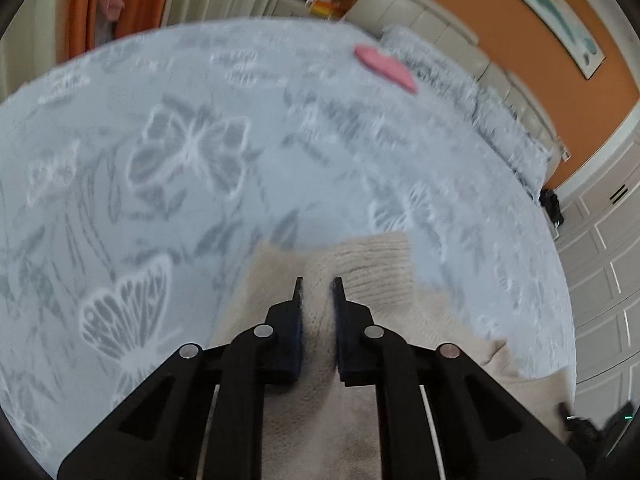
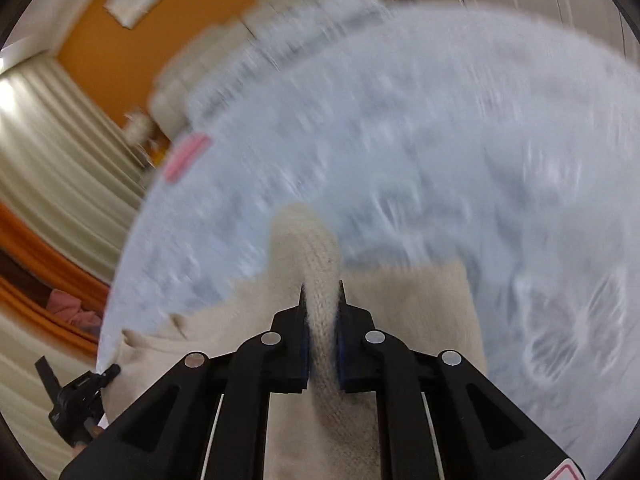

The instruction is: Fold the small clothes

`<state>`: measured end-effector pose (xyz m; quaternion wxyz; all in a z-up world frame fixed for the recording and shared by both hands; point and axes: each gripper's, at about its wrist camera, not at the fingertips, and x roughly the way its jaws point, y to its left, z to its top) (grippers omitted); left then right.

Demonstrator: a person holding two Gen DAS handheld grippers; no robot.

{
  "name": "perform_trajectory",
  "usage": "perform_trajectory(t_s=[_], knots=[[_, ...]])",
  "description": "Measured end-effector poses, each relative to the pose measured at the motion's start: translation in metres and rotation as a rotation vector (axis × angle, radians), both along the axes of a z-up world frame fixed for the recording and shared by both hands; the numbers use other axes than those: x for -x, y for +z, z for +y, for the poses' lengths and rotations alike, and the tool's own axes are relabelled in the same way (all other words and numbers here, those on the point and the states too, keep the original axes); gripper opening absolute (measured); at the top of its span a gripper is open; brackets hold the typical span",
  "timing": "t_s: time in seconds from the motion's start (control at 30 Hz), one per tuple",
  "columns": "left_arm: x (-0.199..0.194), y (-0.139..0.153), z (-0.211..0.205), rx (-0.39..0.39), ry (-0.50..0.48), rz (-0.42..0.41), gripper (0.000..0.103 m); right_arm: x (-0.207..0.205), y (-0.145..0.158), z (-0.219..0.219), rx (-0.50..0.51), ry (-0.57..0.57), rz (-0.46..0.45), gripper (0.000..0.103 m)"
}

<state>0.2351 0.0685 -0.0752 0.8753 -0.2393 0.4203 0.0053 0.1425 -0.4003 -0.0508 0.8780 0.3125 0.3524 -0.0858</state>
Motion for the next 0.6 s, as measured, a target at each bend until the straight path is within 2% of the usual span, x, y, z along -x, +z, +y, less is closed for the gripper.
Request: perform_trajectory(t_s=[0.07, 0.13, 0.17, 0.23, 0.27, 0.3, 0.33, 0.37, 0.4, 0.47, 0.53, 0.6], knots=[[-0.005, -0.007, -0.001, -0.036, 0.012, 0.032, 0.011, -0.002, -0.002, -0.001, 0.05, -0.029, 0.031, 0.009], [-0.014, -0.031, 0.001, -0.038, 0.022, 0.114, 0.012, -0.015, -0.041, -0.009, 0.056, -0.038, 0.19, 0.01], [-0.016, -0.038, 0.003, -0.027, 0.024, 0.129, 0.012, -0.022, -0.068, -0.013, 0.014, -0.024, 0.295, 0.01], [-0.016, -0.029, 0.0, -0.063, 0.012, 0.114, 0.016, -0.019, -0.068, -0.02, -0.027, -0.058, 0.26, 0.013], [-0.015, -0.023, -0.002, -0.082, 0.006, 0.105, 0.019, -0.017, -0.052, -0.02, -0.006, -0.071, 0.231, 0.014], [-0.013, -0.013, -0.003, -0.102, 0.01, 0.081, 0.018, -0.013, -0.036, -0.018, 0.039, -0.094, 0.184, 0.02], [-0.008, 0.0, -0.005, -0.124, 0.026, 0.037, 0.019, -0.007, -0.021, -0.013, 0.08, -0.112, 0.131, 0.021], [-0.006, 0.008, -0.006, -0.125, 0.031, 0.012, 0.024, -0.003, -0.006, -0.005, 0.095, -0.096, 0.069, 0.021], [-0.004, 0.015, -0.007, -0.103, 0.022, -0.015, 0.03, -0.003, 0.0, 0.002, 0.066, -0.052, 0.031, 0.02], [-0.003, 0.02, -0.014, -0.049, -0.021, -0.035, 0.031, -0.013, -0.006, 0.022, -0.022, 0.059, 0.021, 0.018], [-0.007, 0.013, -0.032, -0.002, -0.134, -0.017, 0.032, -0.033, -0.031, 0.059, -0.129, 0.202, 0.083, 0.013], [-0.01, 0.003, -0.049, 0.028, -0.235, 0.019, 0.032, -0.052, -0.048, 0.102, -0.152, 0.35, 0.148, 0.008]])
